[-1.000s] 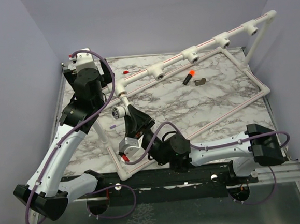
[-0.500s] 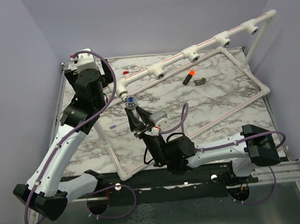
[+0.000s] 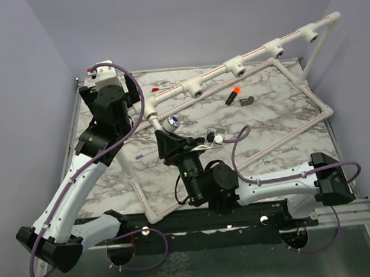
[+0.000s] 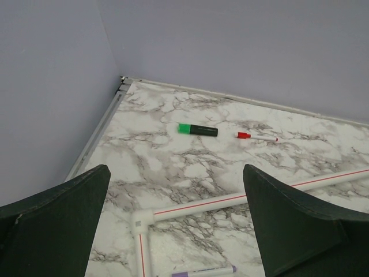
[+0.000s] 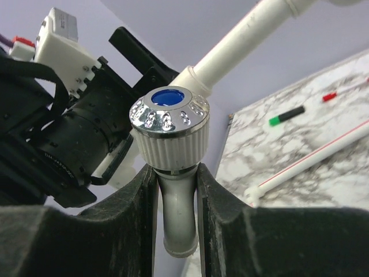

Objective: Install the water faucets

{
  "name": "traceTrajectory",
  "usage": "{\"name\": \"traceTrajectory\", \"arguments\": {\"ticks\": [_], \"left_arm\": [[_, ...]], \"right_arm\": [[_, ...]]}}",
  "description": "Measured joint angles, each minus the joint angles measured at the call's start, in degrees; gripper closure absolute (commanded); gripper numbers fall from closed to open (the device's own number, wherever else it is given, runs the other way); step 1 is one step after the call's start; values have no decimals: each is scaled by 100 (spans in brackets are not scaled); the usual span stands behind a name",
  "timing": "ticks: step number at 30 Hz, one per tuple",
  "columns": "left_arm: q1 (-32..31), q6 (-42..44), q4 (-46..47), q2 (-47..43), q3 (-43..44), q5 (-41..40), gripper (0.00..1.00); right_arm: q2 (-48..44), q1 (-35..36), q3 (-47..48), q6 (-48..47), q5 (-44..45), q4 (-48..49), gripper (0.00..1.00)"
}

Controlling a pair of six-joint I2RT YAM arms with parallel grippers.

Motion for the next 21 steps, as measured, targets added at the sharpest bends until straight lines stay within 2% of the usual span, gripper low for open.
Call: {"name": "traceTrajectory", "arguments": {"ticks": [12, 17, 21], "left_arm": [[-70, 28, -4, -2, 0, -103, 1], [-70, 31, -4, -2, 0, -127, 1], [-70, 31, -4, -2, 0, -138, 1]], "right_arm": [[-597, -103, 284, 4621, 105, -3215, 99], [-750, -188, 284, 5855, -140, -3901, 100], [-846, -243, 236, 6463, -326, -4157, 99]]}}
